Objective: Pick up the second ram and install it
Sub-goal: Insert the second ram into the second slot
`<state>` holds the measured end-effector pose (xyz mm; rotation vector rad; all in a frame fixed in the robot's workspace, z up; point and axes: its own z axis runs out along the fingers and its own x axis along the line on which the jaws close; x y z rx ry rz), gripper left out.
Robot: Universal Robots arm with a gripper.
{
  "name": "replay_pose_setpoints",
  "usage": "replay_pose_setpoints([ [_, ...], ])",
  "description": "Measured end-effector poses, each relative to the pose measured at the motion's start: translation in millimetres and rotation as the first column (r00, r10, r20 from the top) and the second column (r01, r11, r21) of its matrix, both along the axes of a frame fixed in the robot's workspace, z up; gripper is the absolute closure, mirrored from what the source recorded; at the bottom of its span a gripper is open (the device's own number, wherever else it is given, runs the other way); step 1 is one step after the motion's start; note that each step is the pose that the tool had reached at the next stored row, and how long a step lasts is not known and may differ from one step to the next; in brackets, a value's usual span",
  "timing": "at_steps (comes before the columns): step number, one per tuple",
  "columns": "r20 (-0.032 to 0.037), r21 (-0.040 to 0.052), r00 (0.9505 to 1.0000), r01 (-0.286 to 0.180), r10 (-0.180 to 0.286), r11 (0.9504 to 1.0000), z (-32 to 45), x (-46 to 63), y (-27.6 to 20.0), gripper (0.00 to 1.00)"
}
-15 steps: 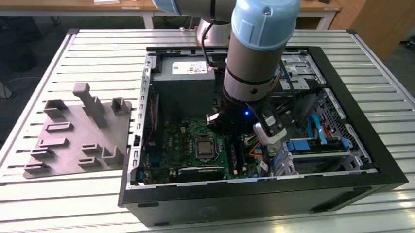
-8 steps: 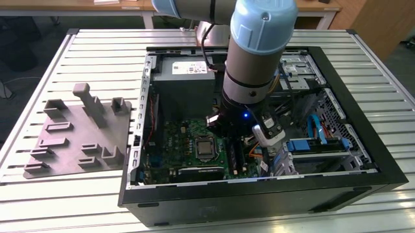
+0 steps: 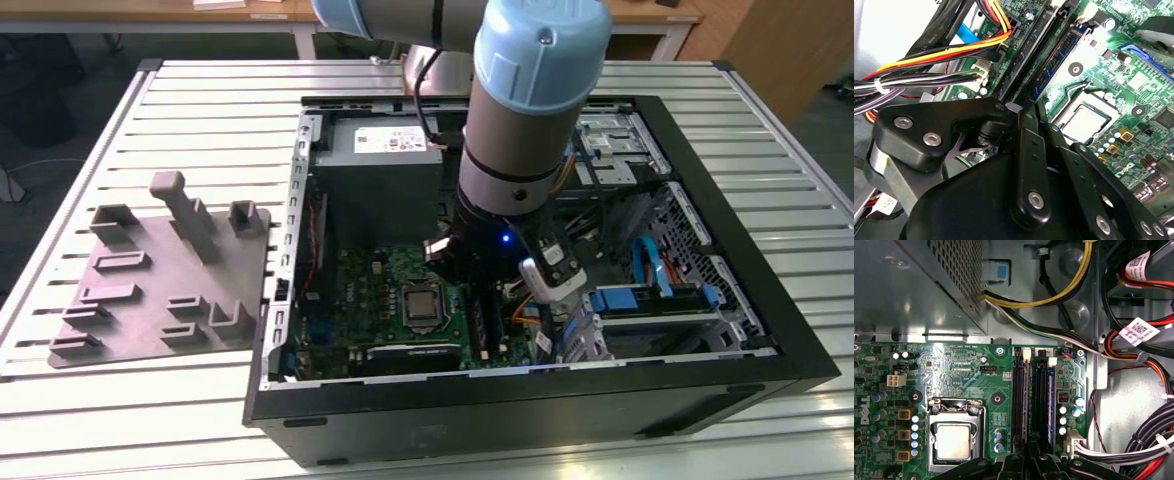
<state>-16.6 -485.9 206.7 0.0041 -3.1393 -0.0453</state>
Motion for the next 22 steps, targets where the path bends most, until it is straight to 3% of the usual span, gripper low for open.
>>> replay_pose_setpoints([
  [6, -0.0004, -0.0005, 1.0, 0.0, 0.0, 1.0, 0.9, 0.0, -0.2, 0.73],
  [12, 0.0004, -0.0003, 1.0, 0.0, 0.0, 1.0, 28.2, -0.1, 0.6, 0.73],
  [14, 0.0005, -0.0002, 1.0, -0.001, 0.001, 1.0, 36.8, 0.0, 2.0, 0.75],
  [15, 0.0006, -0.0003, 1.0, -0.001, 0.001, 1.0, 39.7, 0.0, 2.7, 0.81],
  [18, 0.0019, -0.0025, 1.0, -0.001, 0.001, 1.0, 42.9, -0.2, 4.5, 0.89],
  [22, 0.0029, -0.0022, 1.0, -0.001, 0.001, 1.0, 44.0, -0.1, 4.7, 0.89],
])
